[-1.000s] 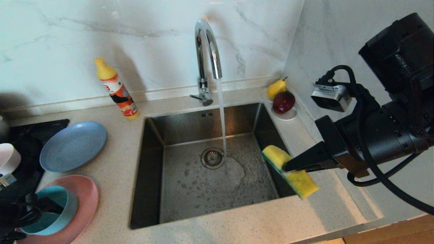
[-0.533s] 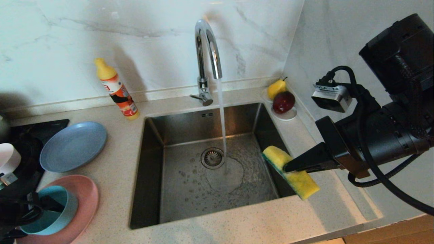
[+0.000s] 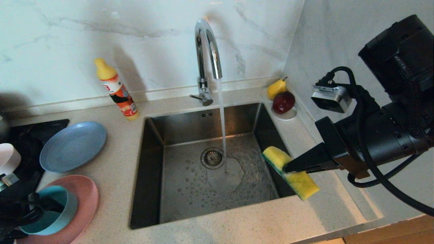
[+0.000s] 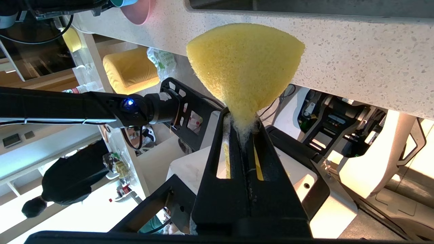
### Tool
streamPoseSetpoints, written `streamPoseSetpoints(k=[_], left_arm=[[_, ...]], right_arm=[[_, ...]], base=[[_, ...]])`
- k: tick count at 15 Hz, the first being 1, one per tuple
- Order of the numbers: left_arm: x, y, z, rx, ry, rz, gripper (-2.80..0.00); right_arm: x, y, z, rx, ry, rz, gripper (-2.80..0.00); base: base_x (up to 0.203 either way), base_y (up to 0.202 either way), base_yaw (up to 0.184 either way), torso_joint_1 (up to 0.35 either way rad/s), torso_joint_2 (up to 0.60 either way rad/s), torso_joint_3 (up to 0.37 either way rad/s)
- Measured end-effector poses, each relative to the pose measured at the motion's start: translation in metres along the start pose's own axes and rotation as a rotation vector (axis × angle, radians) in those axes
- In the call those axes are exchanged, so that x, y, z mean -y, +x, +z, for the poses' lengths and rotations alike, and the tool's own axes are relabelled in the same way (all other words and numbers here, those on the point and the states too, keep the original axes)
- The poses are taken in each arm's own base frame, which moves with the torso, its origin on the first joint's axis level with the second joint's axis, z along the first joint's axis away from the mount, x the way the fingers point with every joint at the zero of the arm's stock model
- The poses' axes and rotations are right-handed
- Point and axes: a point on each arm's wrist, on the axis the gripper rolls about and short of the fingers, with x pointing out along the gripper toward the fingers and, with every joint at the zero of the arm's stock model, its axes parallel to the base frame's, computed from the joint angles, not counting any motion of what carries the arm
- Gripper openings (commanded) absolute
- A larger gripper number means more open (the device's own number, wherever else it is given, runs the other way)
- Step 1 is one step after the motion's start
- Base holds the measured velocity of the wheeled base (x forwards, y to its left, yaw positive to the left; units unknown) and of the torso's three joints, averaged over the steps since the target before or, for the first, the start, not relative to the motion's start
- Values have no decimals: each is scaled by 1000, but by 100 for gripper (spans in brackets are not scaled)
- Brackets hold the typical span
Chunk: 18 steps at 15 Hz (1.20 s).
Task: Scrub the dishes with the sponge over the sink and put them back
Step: Wash the bowl
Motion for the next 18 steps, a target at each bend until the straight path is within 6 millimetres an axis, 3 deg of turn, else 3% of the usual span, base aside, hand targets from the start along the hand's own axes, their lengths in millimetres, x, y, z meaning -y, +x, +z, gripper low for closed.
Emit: streamPoseSetpoints(k=[2,3,18], left_arm=[[0,0,1,3,1,0,0],[0,-1,1,6,1,1,-280],[1,-4,6,27,-18,2,-280]], right_arm=[[0,0,0,0,0,0,-280],[0,0,0,0,0,0,-280],[2,0,-1,-4,4,-4,-280]], base=[[0,0,0,0,0,0],[0,0,0,0,0,0],[0,0,0,0,0,0]])
